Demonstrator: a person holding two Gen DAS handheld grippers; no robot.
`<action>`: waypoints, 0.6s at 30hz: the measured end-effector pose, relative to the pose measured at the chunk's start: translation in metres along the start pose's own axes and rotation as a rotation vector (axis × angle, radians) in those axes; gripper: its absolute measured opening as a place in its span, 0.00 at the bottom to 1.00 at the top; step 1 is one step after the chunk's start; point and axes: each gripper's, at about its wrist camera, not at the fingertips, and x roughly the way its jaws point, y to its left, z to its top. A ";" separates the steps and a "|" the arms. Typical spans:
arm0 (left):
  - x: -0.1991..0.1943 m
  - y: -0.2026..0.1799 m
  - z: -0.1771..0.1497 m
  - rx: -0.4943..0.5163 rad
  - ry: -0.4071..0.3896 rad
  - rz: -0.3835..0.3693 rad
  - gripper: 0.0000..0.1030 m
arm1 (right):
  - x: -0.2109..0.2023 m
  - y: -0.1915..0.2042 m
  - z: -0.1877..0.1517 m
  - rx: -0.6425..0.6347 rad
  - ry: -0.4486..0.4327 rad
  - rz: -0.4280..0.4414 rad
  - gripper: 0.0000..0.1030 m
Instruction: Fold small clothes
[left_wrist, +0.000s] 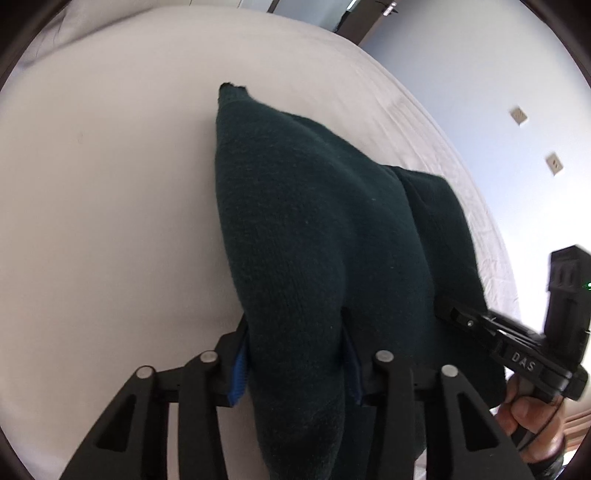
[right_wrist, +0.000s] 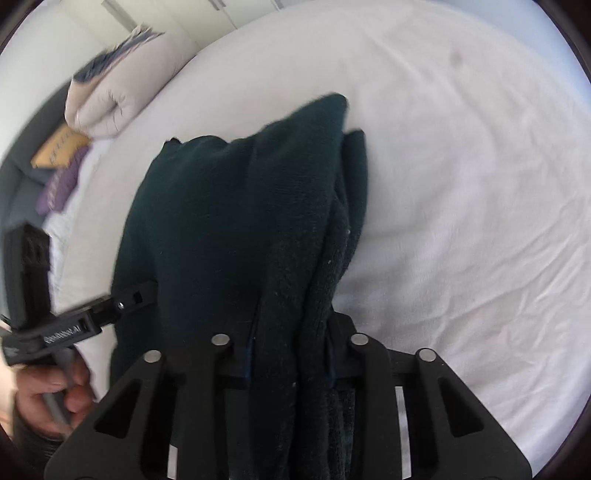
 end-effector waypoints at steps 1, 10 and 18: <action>-0.005 -0.003 -0.001 0.010 -0.008 0.010 0.40 | -0.008 0.004 -0.004 -0.025 -0.011 -0.020 0.23; -0.103 -0.011 -0.040 0.081 -0.143 0.055 0.38 | -0.087 0.086 -0.045 -0.177 -0.108 -0.014 0.22; -0.178 0.031 -0.127 0.053 -0.189 0.110 0.38 | -0.125 0.166 -0.130 -0.252 -0.108 0.095 0.22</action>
